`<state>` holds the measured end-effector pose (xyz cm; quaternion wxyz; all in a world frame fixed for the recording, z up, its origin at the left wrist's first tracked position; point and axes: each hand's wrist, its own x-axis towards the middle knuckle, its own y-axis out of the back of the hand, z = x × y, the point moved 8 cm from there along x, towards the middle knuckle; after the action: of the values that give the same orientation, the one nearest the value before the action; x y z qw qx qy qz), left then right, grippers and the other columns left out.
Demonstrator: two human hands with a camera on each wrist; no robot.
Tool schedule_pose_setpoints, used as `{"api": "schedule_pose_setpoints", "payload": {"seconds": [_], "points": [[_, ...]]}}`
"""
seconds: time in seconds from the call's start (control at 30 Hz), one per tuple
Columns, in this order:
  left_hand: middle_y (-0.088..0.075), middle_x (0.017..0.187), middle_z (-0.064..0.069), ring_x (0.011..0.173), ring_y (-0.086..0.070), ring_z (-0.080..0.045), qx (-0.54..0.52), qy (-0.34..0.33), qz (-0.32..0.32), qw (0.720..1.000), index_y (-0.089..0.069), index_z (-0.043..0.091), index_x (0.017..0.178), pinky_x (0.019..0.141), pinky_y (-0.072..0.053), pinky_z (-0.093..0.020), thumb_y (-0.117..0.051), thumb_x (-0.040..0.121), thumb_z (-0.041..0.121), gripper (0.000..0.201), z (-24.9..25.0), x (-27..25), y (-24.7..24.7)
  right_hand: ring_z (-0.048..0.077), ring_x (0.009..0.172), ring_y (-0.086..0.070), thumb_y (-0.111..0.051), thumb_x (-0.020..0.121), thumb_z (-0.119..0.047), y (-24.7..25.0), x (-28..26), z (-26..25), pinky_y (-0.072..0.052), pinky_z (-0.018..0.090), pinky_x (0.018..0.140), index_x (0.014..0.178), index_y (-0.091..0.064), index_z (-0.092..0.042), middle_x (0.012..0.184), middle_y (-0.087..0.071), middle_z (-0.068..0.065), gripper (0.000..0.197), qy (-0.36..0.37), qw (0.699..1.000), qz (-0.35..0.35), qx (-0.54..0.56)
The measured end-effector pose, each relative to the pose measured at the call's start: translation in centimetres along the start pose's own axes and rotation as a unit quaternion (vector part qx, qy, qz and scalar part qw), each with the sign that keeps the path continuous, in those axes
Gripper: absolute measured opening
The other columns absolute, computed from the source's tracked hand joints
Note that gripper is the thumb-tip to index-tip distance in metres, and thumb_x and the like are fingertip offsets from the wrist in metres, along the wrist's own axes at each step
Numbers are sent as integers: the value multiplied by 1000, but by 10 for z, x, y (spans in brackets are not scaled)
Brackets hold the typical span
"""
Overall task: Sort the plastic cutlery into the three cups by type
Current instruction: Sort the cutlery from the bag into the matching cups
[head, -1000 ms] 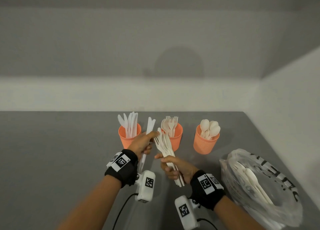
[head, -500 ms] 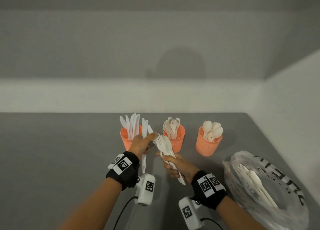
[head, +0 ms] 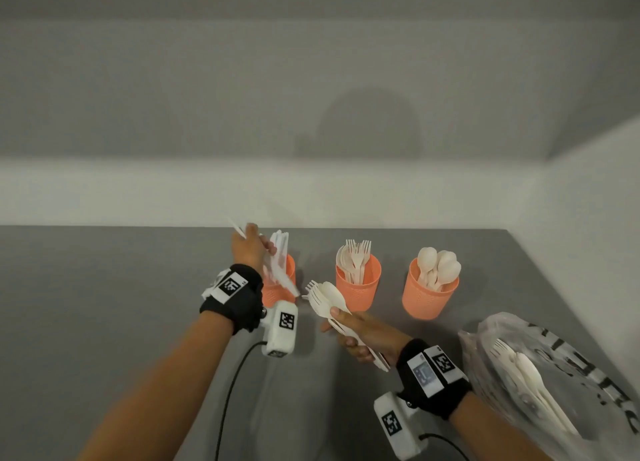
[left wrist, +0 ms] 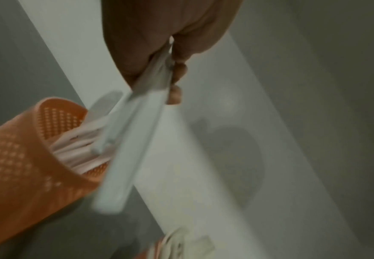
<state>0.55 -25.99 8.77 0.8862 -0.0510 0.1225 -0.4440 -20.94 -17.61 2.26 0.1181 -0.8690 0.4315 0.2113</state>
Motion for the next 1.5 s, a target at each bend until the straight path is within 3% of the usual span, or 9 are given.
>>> {"api": "schedule_pose_setpoints", "payload": {"seconds": [0.4,0.53,0.67,0.83,0.93,1.07,1.23,1.37,1.5], "points": [[-34,53,-7,51,-35,-20,61,-163,62,983,-31,16,53,53,-35,-31,-53,86,51,52,36,36,0,4,37,-34,-42,92,-49,29,13,-4,-33,16,38,97,-51,-18,58,-43,-3,33,34,991,101,82],[-45,58,-13,51,-45,-22,141,-159,-1,977,-45,5,63,53,-39,-27,-50,91,43,47,-4,35,-7,5,37,-35,-46,93,-44,35,13,-3,-32,16,37,101,-50,-21,56,-50,-3,25,62,986,138,71],[-54,64,0,55,-52,-5,218,-177,-40,959,-49,17,67,61,-42,-21,-58,89,28,27,-21,25,-11,7,39,-37,-53,91,-38,44,14,4,-32,18,37,108,-53,-17,54,-50,-3,27,71,978,179,77],[-51,99,0,93,-51,-14,290,-299,-33,908,-65,6,90,84,-40,-25,-62,87,22,17,0,6,-15,7,41,-38,-54,91,-34,46,12,0,-33,19,40,105,-54,-24,54,-51,-2,16,97,973,193,80],[-56,95,1,88,-53,-13,266,-341,-53,900,-65,7,91,81,-40,-21,-57,90,18,13,14,-28,-25,7,38,-38,-54,91,-32,47,10,-4,-32,19,38,98,-55,-20,56,-54,0,14,115,966,214,83],[-60,85,10,78,-56,-2,232,-210,-164,936,-58,16,99,67,-42,-11,-55,91,27,14,-25,-72,-50,9,38,-36,-53,93,-29,43,6,-9,-30,20,38,97,-57,-18,58,-56,1,12,137,961,224,85],[-55,68,-1,55,-52,-12,167,-29,-262,950,-50,15,86,51,-45,-22,-52,92,33,19,-87,-110,-78,10,41,-40,-43,97,-21,36,4,-11,-32,20,38,92,-57,-15,63,-55,4,17,138,962,229,62],[-61,86,-8,88,-62,-31,162,6,-251,954,-53,7,99,84,-54,-48,-44,96,24,19,-100,-114,-83,7,37,-43,-38,100,-23,32,-2,-4,-34,20,37,100,-55,-11,60,-53,-2,21,139,963,210,100],[-63,103,-16,95,-62,-30,167,19,-262,950,-51,5,118,79,-54,-37,-32,99,19,31,-103,-122,-85,10,38,-49,-38,99,-30,33,-7,8,-40,21,39,98,-59,-7,53,-61,-4,31,127,959,202,156]]}}
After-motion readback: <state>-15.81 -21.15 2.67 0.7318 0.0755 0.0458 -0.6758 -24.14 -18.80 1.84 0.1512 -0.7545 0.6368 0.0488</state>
